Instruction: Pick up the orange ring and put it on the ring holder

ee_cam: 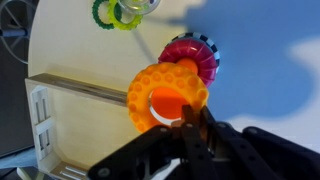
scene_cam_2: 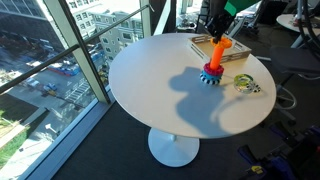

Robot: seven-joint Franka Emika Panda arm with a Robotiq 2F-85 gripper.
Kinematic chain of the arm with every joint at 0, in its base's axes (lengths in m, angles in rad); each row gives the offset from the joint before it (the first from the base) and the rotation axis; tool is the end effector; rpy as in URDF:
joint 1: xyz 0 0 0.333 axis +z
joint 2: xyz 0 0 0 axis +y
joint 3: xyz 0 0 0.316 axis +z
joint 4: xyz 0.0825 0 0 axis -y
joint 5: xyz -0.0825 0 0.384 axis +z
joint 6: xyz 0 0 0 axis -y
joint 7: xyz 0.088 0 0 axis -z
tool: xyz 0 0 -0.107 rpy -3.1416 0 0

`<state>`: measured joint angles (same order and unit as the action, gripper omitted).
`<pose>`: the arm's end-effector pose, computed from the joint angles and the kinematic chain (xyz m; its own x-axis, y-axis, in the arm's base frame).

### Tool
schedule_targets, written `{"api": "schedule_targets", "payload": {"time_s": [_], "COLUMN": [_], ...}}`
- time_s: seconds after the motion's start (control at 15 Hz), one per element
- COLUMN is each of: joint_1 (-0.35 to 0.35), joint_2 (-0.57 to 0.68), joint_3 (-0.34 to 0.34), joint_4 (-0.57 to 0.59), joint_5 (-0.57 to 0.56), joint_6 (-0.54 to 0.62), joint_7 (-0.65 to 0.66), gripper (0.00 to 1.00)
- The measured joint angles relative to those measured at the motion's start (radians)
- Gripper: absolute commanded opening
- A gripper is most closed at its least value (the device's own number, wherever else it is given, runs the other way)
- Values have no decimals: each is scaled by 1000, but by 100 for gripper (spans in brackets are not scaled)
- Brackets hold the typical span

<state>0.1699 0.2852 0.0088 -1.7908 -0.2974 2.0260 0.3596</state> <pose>0.6208 0.0947 0.3903 0.9989 -0.0394 0.0271 -0.0451 -0.9642 0.2612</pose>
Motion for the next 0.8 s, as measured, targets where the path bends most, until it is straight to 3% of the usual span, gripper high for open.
{"api": "schedule_targets", "payload": {"time_s": [0.53,0.8], "joint_1": [1,1], "joint_2": [10,10], "joint_3": [0,2], "joint_4": [0,0], "joint_5": [0,11], "joint_6": [0,0], "joint_7": [0,-2], "gripper": [97,100]}}
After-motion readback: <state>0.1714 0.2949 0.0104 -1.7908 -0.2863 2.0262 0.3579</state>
